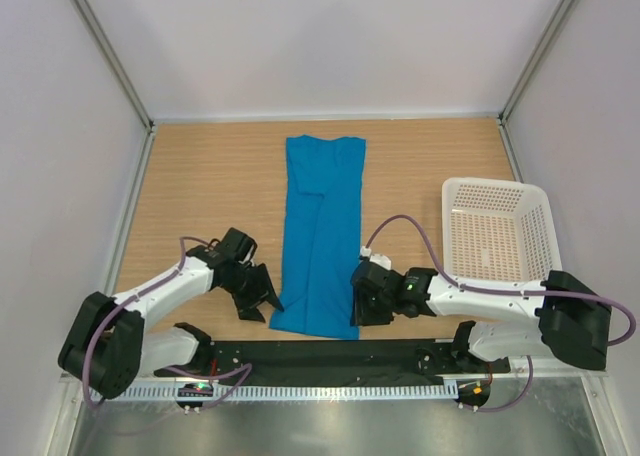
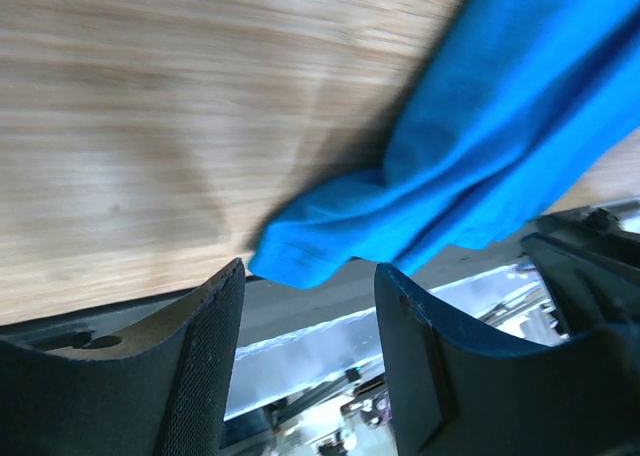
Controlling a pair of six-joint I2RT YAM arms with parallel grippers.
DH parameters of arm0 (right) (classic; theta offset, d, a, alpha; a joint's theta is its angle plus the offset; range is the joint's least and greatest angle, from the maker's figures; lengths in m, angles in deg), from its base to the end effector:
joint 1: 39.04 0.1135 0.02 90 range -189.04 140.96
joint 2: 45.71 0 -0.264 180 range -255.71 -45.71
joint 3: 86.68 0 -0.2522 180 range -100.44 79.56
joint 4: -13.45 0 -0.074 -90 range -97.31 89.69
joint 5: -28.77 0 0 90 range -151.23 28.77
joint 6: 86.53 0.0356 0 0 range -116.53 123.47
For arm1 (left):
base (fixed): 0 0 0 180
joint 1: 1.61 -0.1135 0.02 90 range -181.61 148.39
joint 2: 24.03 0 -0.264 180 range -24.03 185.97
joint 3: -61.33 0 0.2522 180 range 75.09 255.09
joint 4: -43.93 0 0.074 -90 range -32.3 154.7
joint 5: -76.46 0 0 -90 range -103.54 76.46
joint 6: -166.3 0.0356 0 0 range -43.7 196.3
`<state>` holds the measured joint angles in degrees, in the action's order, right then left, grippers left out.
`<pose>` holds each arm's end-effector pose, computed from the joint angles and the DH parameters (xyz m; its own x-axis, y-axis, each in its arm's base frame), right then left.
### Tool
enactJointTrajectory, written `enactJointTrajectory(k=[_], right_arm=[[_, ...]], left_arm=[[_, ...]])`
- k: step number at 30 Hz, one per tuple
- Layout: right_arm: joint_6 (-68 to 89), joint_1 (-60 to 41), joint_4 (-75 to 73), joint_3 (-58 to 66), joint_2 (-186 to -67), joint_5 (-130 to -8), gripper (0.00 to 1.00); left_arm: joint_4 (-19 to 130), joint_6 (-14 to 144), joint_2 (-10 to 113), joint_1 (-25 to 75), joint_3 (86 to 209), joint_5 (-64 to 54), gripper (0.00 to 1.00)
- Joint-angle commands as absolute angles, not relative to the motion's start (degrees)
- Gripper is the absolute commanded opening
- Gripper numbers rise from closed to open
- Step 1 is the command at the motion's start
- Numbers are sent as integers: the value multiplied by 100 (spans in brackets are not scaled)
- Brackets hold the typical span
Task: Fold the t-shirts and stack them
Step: Fold the tshirt
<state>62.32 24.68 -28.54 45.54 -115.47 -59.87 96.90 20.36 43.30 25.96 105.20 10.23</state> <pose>0.0940 0.1885 0.1683 -0.9690 -0.0300 -0.2453 -0.1208 0.9233 0.3645 0.1481 -0.0935 0.1531 -0.9030 -0.3838 0.1932 -0.4297 0.8026 -0.4138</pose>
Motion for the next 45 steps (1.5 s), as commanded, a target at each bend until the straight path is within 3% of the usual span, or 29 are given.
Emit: enactJointTrajectory(k=[1,5,9,23,26,29,30,32,37,41,45], right_arm=[[6209,2450,-2527,4643,-11699,-6053,39],[6209,2450,-2430,4713,-11743,-6308,39],[6235,2442,-2325,4836,-11717,-6378,38],[6376,2415,-1894,5275,-11655,-6554,34],[6455,2398,-1868,5389,-11524,-6554,30],[6543,2398,-1877,5451,-11383,-6572,18],[6560,2398,-1929,5460,-11331,-6563,10],[6604,2398,-2069,5460,-11095,-6511,1],[6526,2275,-2710,5109,-10373,-6150,1],[5982,1495,-3334,4557,-9959,-6281,1],[5000,274,-3590,3967,-10291,-7044,1]], left_arm=[[9505,2286,4714,2616,10681,879,56],[9321,2524,5172,2625,10779,922,57],[9197,2436,5498,2826,10647,1291,50],[8732,1707,4892,3196,9838,1344,31],[8653,1654,4857,3196,9803,1397,24],[8617,1592,4839,3231,9785,1476,6],[8617,1505,4796,3231,9768,1467,0],[8635,1399,4533,3275,9750,1467,0],[8941,952,3777,3337,10030,1240,0],[9346,854,3547,3337,10741,984,0],[9583,967,4063,3311,11855,782,0]])
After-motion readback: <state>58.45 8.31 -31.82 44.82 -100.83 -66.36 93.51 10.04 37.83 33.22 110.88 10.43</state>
